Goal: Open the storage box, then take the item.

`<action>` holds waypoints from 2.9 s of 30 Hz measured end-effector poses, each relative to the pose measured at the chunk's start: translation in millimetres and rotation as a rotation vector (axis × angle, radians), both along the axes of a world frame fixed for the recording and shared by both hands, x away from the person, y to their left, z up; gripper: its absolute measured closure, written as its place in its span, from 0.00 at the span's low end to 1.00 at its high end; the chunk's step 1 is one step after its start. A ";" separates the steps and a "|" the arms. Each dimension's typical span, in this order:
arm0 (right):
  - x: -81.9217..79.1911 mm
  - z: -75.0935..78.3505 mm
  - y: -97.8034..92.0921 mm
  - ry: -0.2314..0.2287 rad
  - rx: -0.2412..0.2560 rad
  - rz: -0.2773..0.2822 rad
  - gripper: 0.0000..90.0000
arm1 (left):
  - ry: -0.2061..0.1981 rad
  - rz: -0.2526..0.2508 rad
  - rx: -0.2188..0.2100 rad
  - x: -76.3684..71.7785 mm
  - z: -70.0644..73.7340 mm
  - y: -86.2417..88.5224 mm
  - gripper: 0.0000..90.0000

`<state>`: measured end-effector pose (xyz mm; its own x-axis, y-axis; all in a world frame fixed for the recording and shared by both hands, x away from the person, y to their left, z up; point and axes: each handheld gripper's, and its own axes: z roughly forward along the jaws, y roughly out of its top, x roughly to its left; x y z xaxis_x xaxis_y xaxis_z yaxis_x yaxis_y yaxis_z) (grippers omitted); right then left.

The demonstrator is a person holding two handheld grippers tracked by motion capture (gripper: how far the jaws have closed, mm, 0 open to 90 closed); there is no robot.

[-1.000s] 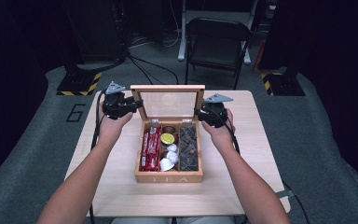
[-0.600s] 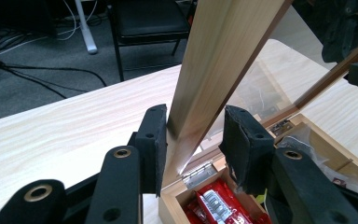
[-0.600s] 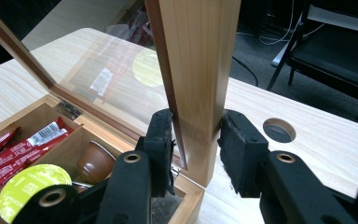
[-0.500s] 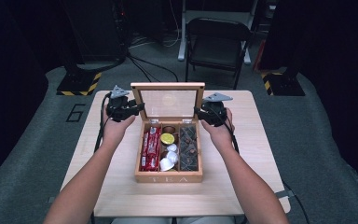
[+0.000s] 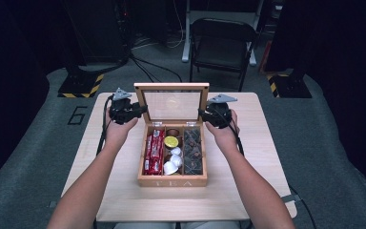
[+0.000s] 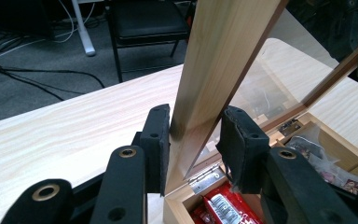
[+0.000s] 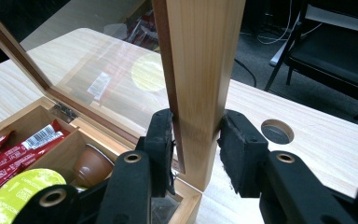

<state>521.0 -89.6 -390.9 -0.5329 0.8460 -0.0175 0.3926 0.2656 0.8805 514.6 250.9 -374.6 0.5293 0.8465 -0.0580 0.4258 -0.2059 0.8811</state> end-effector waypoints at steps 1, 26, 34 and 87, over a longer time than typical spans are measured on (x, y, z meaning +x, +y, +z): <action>0.4 -0.3 -0.1 -0.001 0.003 0.000 0.72 | 0.000 0.001 0.001 0.1 0.0 -0.1 0.71; 12.5 -30.3 0.1 0.067 -0.008 0.011 0.62 | -0.008 0.022 -0.017 5.1 -2.1 -1.0 0.71; 20.6 -38.6 -2.2 0.102 0.031 0.012 0.62 | -0.018 0.029 -0.025 8.4 -3.7 -1.5 0.72; 41.9 -38.9 3.2 0.182 0.024 -0.026 0.71 | 0.053 0.037 -0.057 -1.7 -5.5 7.1 0.60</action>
<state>562.9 -86.4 -429.8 -0.5035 0.8585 0.0971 0.5522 0.2333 0.8004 512.9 258.0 -380.1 0.4925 0.8600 -0.1332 0.4783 -0.1396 0.8670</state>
